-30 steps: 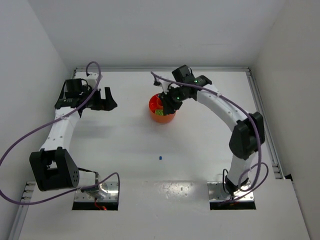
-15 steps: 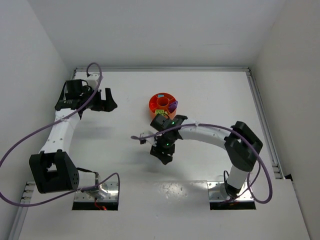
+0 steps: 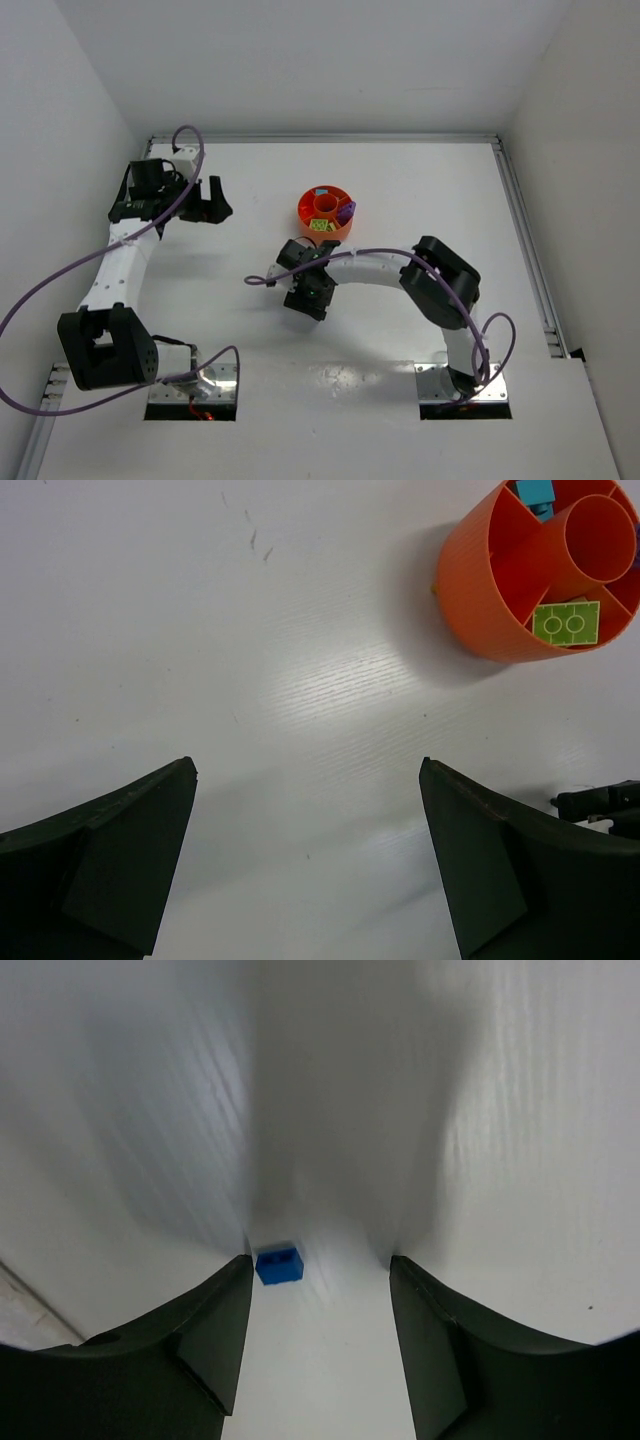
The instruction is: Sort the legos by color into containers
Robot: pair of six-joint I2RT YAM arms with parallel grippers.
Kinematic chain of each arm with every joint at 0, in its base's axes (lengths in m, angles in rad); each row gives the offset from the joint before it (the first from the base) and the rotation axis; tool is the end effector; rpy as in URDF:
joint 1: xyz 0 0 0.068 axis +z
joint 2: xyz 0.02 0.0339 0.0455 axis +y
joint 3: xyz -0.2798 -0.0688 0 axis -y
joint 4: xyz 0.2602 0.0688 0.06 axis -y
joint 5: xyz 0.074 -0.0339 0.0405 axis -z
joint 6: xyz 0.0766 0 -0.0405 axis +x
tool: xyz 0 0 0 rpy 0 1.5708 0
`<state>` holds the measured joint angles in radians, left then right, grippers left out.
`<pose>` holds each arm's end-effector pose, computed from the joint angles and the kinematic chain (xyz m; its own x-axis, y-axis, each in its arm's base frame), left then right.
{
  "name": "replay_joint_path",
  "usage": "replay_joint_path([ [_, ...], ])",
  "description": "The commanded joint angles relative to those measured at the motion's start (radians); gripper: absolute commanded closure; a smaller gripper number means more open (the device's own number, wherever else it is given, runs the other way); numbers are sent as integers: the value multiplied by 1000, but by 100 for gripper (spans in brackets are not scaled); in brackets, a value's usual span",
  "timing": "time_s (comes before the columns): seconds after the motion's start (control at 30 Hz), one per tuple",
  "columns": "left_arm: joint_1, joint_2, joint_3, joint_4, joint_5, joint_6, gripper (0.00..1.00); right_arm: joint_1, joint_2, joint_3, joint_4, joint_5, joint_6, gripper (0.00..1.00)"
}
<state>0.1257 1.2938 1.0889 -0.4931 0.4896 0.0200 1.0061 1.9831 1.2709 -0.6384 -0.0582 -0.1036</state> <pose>0.3209 0.0042 0.2974 -0.6326 -0.0621 -0.7720 0.2595 0.9222 -0.2869 0.2109 0.3413 0.0984 -0.4315 -0.8741 -0.2231 -0.8996 0.4355 0.0339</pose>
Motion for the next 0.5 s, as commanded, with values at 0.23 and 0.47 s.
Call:
replay_joint_path([
  [0.23, -8, -31, -1, 10, -6, 24, 0, 45, 22, 62, -7, 37, 27, 45],
  [0.47, -8, -31, -1, 10, -6, 24, 0, 45, 22, 28, -7, 28, 27, 51],
])
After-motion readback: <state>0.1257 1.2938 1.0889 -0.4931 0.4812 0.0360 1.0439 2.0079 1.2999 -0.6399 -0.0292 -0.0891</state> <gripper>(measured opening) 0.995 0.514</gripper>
